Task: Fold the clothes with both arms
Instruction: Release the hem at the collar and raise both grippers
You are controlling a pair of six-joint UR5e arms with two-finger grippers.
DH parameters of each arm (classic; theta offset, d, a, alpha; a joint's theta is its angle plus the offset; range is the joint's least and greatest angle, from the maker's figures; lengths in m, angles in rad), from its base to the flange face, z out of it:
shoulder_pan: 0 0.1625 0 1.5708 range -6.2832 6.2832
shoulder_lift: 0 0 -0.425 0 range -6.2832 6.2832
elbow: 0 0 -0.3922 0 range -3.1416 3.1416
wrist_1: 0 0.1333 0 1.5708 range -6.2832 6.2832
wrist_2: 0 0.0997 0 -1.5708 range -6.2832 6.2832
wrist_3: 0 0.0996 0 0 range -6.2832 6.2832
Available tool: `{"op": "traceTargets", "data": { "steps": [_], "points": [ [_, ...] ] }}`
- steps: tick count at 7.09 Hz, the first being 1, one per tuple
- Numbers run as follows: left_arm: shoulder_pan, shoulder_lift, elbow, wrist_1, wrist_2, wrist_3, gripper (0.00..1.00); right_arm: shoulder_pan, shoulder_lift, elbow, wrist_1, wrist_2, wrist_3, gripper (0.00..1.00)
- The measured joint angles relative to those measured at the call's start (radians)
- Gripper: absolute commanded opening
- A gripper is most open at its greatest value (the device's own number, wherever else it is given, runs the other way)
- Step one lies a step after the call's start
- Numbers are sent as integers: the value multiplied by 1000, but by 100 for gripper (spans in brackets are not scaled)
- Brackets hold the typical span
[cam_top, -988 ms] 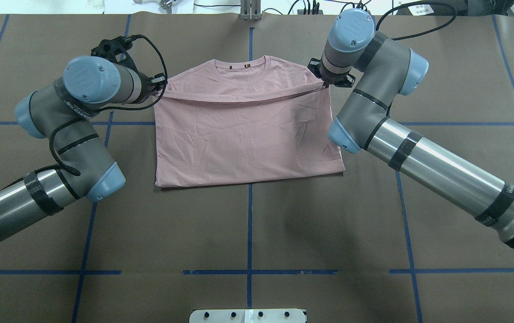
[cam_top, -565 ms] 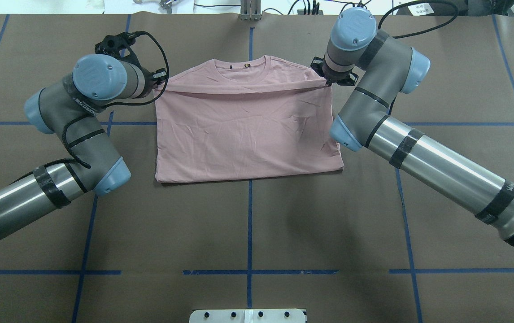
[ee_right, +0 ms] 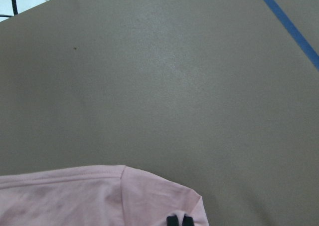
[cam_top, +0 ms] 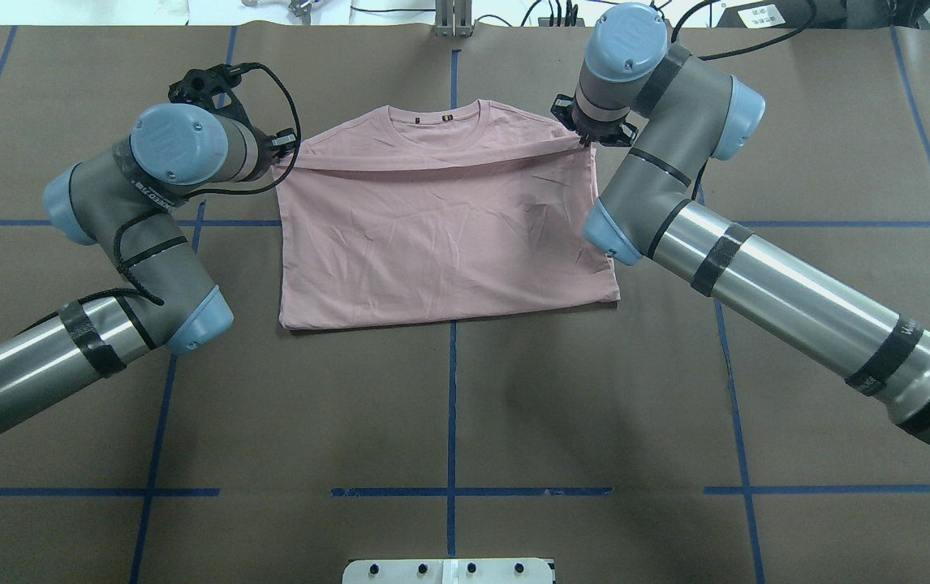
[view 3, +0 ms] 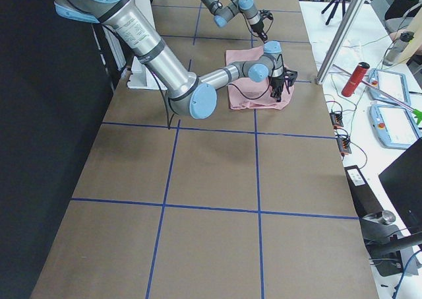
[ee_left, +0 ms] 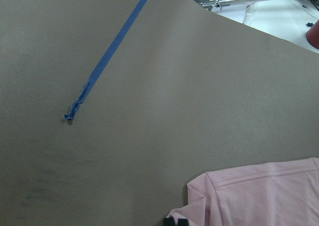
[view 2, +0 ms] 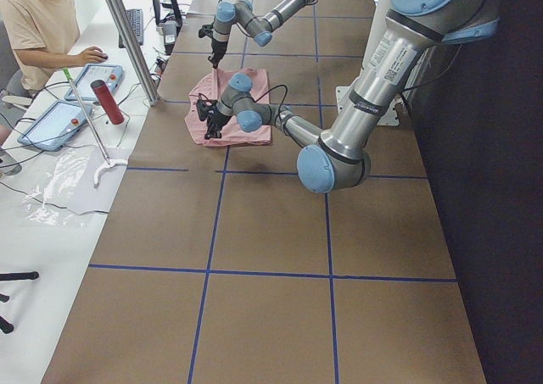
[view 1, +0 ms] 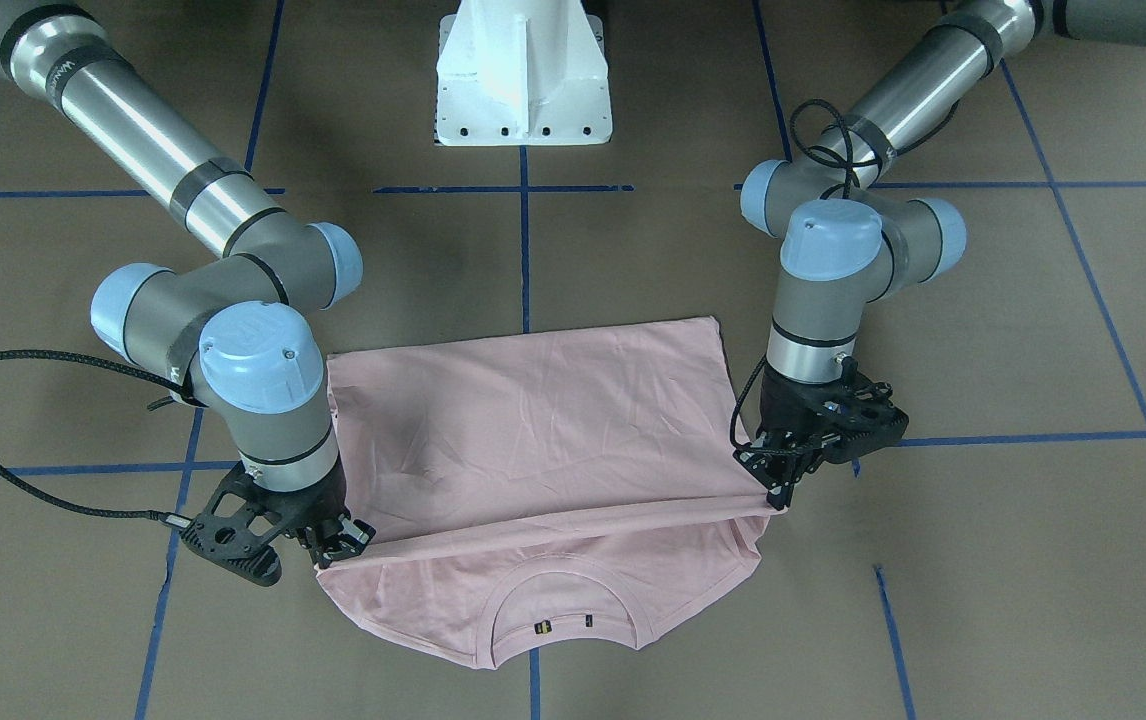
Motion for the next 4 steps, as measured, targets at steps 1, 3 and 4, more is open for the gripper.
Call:
{"op": "traceTargets", "data": {
  "steps": [1,3,4],
  "points": [
    [0,2,1,-12,0,0,40,1,2,-5,0,-2,-1,79],
    [-3,16,-2,-91,-4,-9,40,3,1,6,1,-3,1,100],
    [-6,21,-15,-111,-6,-19,40,5,-20,55,1,1,7,100]
  ]
}}
